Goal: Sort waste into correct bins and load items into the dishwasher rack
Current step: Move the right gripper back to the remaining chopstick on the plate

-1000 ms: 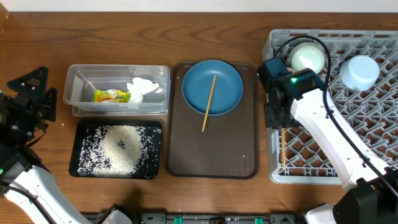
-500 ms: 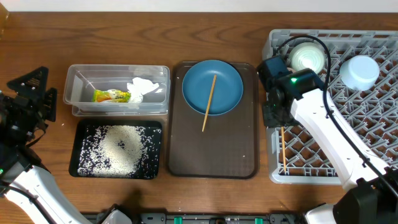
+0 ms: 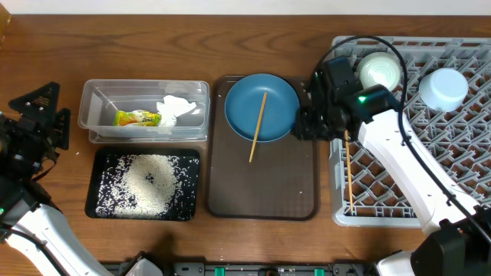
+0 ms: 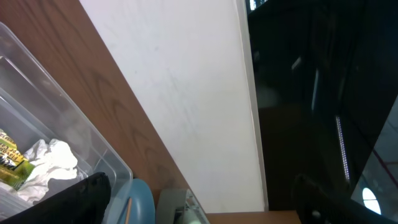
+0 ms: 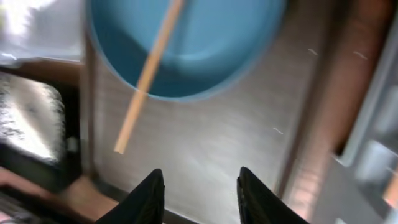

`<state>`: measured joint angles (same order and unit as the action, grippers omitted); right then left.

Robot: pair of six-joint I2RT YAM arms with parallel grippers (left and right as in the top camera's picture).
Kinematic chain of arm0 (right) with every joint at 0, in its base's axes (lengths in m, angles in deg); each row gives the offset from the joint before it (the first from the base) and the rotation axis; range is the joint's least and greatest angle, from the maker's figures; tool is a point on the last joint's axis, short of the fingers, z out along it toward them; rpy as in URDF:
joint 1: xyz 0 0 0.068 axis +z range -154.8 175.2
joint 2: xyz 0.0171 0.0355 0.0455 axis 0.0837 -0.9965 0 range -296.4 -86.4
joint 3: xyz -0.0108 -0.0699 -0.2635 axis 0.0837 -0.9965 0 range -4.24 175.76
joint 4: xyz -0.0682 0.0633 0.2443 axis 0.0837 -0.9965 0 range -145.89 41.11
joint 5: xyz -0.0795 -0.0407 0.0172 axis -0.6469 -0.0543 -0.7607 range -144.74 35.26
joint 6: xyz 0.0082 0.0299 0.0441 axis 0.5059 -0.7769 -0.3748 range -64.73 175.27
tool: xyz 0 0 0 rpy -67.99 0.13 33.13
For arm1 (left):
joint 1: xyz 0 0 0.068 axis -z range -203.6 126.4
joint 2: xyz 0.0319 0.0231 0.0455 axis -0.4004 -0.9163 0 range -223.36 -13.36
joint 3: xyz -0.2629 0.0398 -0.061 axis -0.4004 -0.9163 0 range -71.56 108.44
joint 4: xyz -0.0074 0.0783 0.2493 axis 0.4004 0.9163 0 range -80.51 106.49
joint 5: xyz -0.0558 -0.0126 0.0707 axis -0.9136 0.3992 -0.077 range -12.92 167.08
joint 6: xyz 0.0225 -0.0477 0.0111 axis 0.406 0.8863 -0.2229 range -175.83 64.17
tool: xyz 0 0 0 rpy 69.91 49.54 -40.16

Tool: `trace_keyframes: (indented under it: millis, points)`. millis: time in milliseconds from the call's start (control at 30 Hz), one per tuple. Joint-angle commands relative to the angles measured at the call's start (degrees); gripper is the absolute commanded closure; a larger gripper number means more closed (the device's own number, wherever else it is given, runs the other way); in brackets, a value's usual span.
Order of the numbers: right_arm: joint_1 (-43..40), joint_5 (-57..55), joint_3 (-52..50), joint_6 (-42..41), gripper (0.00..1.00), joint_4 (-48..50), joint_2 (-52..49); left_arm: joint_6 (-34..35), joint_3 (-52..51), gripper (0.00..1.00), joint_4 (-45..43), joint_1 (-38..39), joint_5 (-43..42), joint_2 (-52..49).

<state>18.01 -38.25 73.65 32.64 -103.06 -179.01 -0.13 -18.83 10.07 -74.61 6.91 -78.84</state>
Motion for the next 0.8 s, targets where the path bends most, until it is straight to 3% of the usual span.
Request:
trace_keyframes:
  millis: [0, 300, 567, 767]
  points:
    - [1.49, 2.64, -0.39, -6.49, 0.64, 3.61, -0.31, 0.11, 0.74, 0.05, -0.22, -0.24, -0.76, -0.02]
    - [9.42, -13.97, -6.6, -27.67, 0.61, 20.13, -0.33, 0.11, 0.74, 0.05, -0.22, -0.24, -0.76, -0.02]
    - [15.17, -25.46, -10.95, -34.91, 0.6, 28.28, -0.48, 0.11, 0.74, 0.05, -0.22, -0.26, -0.76, -0.02]
    - [15.67, -26.12, -10.93, -34.99, 0.62, 31.08, -2.36, 0.11, 0.74, 0.05, -0.22, -0.26, -0.76, -0.02]
